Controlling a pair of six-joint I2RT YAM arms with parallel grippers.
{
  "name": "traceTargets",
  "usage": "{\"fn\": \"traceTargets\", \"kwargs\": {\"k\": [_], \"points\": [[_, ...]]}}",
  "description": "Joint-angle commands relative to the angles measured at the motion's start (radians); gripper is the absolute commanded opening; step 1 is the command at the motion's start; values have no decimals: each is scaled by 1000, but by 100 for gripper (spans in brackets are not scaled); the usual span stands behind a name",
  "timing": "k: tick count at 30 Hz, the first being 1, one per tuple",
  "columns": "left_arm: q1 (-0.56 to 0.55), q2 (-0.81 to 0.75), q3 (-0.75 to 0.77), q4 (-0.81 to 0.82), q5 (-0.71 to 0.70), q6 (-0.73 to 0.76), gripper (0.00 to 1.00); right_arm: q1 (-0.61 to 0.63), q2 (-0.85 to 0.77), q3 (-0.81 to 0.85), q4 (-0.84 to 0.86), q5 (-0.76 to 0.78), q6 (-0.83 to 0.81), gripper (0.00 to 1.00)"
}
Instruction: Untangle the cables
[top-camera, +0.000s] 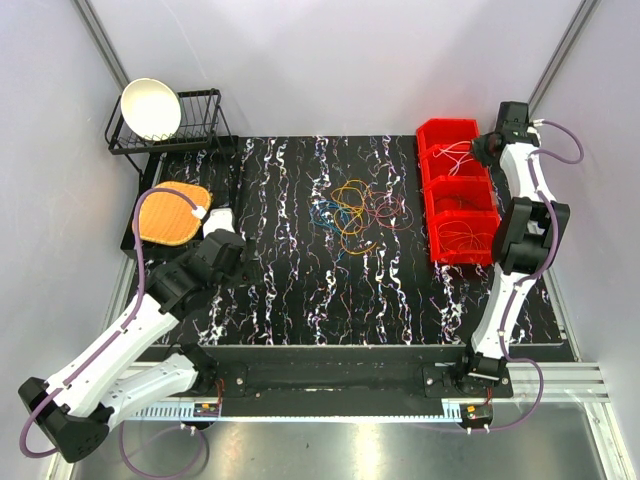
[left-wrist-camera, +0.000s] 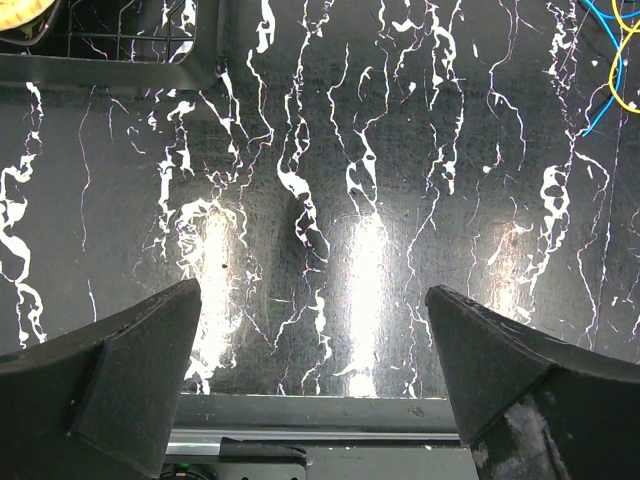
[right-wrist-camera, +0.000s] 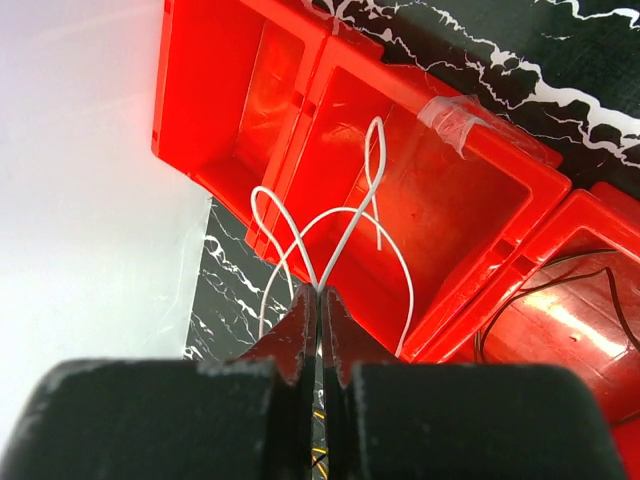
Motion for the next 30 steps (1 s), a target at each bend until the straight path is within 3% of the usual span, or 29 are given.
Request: {"fn": "traceTargets", "kwargs": {"k": [1, 3, 4, 5, 8, 14, 22, 30], "points": [[4, -7, 7, 24, -10, -3, 99, -3, -17, 28, 8, 32, 23, 0], [5, -7, 7, 24, -11, -3, 99, -4, -11, 34, 22, -1, 17, 4], [4, -8, 6, 24, -10, -4, 99, -6, -7, 37, 40, -20, 12, 25], [4, -8, 6, 24, -10, -4, 99, -9, -6, 41, 48, -40, 8, 39], [5, -10, 6, 24, -10, -4, 99, -12, -12, 54, 51, -87, 8, 66], [4, -10, 3, 24, -7, -4, 99, -12, -56, 60, 80, -158, -43, 71], [5, -4, 1, 23, -4, -7, 99, -10, -178, -72, 241, -346, -133, 60], [2, -18, -8, 34, 15, -16, 99, 26, -286, -233, 270, -539, -198, 59]]}}
